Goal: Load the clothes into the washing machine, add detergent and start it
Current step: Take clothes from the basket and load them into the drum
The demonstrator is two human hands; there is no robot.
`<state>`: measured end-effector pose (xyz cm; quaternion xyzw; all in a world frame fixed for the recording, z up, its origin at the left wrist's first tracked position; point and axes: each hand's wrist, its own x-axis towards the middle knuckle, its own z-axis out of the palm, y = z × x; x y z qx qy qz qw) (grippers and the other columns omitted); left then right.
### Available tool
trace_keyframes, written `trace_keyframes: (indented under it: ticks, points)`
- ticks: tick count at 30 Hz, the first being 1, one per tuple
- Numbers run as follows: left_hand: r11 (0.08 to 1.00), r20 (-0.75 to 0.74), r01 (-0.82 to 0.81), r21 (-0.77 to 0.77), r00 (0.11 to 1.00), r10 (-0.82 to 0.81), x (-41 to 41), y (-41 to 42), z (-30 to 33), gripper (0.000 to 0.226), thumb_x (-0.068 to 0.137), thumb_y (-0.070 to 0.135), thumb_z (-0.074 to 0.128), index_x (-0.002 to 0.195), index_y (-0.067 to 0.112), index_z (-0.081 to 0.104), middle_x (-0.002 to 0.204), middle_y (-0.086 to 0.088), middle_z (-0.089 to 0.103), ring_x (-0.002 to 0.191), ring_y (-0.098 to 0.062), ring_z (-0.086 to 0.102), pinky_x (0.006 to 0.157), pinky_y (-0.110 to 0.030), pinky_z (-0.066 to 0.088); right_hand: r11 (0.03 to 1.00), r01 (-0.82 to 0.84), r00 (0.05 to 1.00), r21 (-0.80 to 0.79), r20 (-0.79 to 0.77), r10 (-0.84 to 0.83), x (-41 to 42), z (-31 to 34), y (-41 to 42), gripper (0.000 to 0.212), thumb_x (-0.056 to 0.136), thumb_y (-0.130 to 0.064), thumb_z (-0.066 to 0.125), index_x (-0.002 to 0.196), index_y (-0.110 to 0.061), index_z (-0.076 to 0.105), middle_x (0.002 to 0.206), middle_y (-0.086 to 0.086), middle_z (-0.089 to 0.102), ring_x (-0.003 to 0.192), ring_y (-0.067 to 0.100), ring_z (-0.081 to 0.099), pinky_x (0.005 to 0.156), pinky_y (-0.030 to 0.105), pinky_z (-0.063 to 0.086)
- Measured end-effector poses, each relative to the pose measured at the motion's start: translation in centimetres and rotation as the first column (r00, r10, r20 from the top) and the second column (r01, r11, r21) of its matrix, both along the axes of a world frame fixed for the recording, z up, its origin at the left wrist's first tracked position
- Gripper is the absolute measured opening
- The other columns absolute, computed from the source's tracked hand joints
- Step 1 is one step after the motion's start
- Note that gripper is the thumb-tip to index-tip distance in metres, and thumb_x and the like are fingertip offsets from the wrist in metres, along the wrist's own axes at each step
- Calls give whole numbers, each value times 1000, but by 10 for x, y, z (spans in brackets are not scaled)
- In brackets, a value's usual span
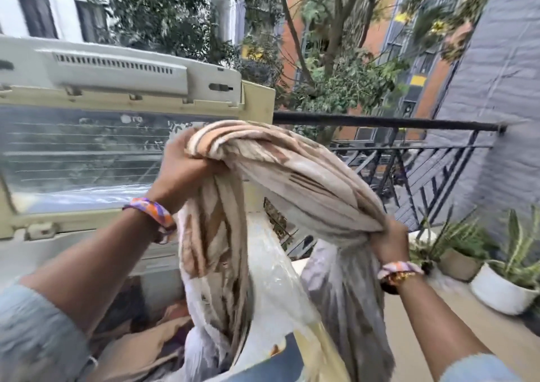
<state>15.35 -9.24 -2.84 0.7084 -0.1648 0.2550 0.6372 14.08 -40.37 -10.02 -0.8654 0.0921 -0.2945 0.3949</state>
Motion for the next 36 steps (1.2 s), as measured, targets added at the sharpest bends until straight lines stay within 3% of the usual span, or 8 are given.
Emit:
trace_keyframes:
  ticks: [2, 6, 12, 20, 24, 27, 31, 36]
  points:
    - [919, -105, -89, 385, 985, 139, 3, 38, -13, 80, 39, 41, 72, 112, 9, 62, 100, -1, 70, 90, -5, 61, 88, -30, 51, 997, 18, 989, 72, 146, -28, 2, 31, 10, 41, 80, -17, 42, 90, 19, 60, 84, 28, 61, 82, 31, 57, 55, 24, 25]
    - [103, -333, 325, 940, 812, 478, -7, 68, -29, 113, 39, 69, 74, 135, 14, 46, 136, -5, 54, 121, -21, 54, 104, -35, 42, 991, -115, 953, 75, 290, 89, 4, 79, 46, 19, 92, 0, 47, 85, 5, 64, 78, 9, 58, 77, 14, 47, 46, 6, 34]
    - [798, -389, 325, 507, 913, -125, -23, -10, 0, 151, 34, 51, 79, 148, 21, -16, 155, -8, 20, 138, -9, 26, 116, -27, 23, 837, -331, 917, -435, 62, 395, 12, 67, 122, 22, 78, 0, 56, 92, -15, 65, 91, 14, 71, 84, 29, 65, 70, 34, 52]
    - [441, -195, 182, 879, 981, -17, -10, -48, -20, 70, 59, 13, 79, 124, 11, 53, 119, -8, 62, 103, -20, 58, 84, -24, 46, 679, -719, 674, -146, -384, 631, -13, 48, 108, 49, 80, -17, 67, 124, -17, 44, 116, 5, 59, 102, 17, 57, 86, 28, 46]
    - [532, -199, 195, 824, 979, -50, -6, -45, -27, 54, 59, 6, 75, 112, 7, 63, 106, -9, 67, 88, -13, 55, 66, -19, 37, 667, -745, 455, 18, -717, 528, -18, 1, 43, 126, 59, -41, 82, 144, -32, -9, 151, -1, 19, 136, 20, 29, 116, 40, 22]
    - [573, -166, 197, 796, 980, -106, -6, -46, -27, 55, 50, 18, 65, 104, 8, 67, 95, -8, 70, 83, -17, 60, 68, -26, 43, 709, -584, 389, 395, -630, 672, -36, -62, 19, 143, 38, -51, 88, 148, -26, 0, 153, 2, 27, 136, 12, 32, 113, 29, 27]
    - [551, -138, 189, 813, 982, -132, -6, -58, -24, 57, 53, 15, 69, 109, 11, 66, 97, -4, 68, 85, -16, 59, 67, -20, 39, 633, -344, 642, 694, -319, 698, -47, -109, 22, 101, 40, -50, 89, 125, -8, 54, 109, -4, 69, 94, -3, 66, 74, 7, 49]
    - [525, -115, 183, 831, 980, -160, -9, -61, -17, 49, 56, 8, 75, 104, 7, 67, 91, -2, 66, 83, -16, 59, 65, -21, 38, 877, -202, 885, 436, -302, 354, -37, -97, 33, 8, 83, -14, 67, 89, -9, 70, 84, 5, 67, 90, 10, 62, 60, 13, 46]
